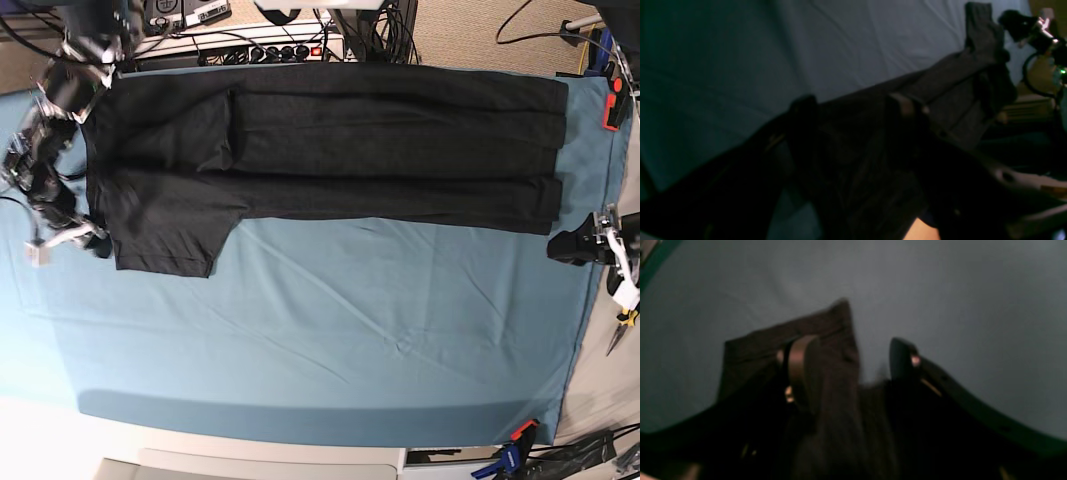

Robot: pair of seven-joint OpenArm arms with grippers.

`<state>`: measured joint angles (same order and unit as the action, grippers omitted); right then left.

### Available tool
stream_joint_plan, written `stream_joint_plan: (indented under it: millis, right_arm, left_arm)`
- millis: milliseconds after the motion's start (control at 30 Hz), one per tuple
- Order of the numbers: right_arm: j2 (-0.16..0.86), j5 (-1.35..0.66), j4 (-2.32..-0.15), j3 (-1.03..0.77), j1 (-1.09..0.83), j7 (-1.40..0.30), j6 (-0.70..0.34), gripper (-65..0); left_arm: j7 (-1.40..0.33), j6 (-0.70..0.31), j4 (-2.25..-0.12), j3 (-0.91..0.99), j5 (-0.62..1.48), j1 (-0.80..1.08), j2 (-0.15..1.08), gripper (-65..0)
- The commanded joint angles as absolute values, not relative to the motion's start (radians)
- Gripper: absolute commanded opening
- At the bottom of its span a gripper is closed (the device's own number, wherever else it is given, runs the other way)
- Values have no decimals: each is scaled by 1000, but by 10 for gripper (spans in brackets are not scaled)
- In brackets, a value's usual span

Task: Fold the T-shirt properly
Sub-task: 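Release the hem and reposition the right gripper at the strip's end, then grasp the end of the folded black strip with the right gripper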

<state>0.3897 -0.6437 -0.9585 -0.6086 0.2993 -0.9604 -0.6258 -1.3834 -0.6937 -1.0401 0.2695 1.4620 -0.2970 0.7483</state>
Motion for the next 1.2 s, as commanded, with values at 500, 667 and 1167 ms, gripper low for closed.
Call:
stream_joint_plan:
  millis: [500, 667, 1167]
  right_arm:
    - [413, -673, -801, -472, 466, -977, -657, -650]
    - [413, -719, -860, -470, 465, -1012, -698, -650]
    - [413, -983, -1453, -435, 208, -1343, -698, -650]
  left_arm:
    - [-1376, -698, -1052, 278, 1484, -318, 776, -317]
    - [-1376, -698, -1052, 278, 1484, -318, 776, -317]
    - [-1368, -698, -1052, 278, 1484, -318, 776, -317]
